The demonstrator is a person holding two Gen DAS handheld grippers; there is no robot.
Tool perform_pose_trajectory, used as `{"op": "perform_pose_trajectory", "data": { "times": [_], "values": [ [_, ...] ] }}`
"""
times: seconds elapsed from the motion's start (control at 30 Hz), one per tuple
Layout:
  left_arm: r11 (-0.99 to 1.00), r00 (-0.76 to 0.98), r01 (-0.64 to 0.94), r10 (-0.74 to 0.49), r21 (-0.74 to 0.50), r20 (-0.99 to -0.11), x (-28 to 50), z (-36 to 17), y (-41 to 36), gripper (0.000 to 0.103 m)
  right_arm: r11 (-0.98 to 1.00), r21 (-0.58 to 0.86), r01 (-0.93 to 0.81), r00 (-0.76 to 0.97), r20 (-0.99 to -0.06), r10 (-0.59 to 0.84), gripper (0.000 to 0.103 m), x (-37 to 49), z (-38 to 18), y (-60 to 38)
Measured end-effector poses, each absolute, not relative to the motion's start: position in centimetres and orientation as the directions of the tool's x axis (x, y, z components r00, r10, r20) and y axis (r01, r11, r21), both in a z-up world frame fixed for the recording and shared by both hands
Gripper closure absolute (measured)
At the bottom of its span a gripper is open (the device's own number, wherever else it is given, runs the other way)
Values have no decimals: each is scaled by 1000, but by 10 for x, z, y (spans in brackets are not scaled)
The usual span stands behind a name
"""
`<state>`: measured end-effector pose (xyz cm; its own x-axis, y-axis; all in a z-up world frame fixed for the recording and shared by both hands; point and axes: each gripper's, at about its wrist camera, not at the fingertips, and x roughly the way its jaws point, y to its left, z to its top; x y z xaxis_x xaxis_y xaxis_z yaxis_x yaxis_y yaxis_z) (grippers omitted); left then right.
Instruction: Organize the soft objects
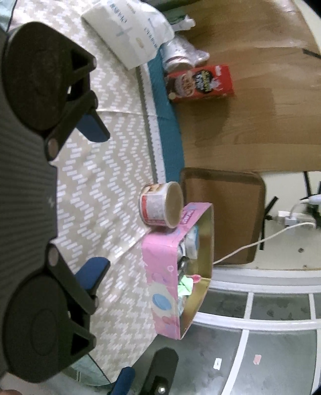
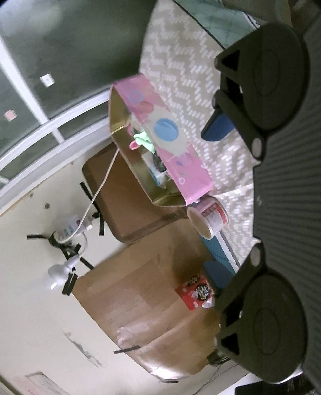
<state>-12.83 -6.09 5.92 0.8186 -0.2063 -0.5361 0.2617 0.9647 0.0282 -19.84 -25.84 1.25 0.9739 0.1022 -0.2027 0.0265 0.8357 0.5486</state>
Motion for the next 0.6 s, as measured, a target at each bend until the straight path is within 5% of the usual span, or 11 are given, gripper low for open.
{"op": "perform_pose_trajectory", "data": {
  "times": [0.27, 0.6],
  "values": [
    [962, 865, 261, -198, 78, -460, -152, 69, -61, 0, 853, 522, 16, 972, -209, 110, 0, -200, 18, -251],
    [947, 863, 286, -189, 144, -469, -163, 72, -71, 0, 875, 484, -15, 979, -173, 113, 0, -206, 25, -247]
  ]
}}
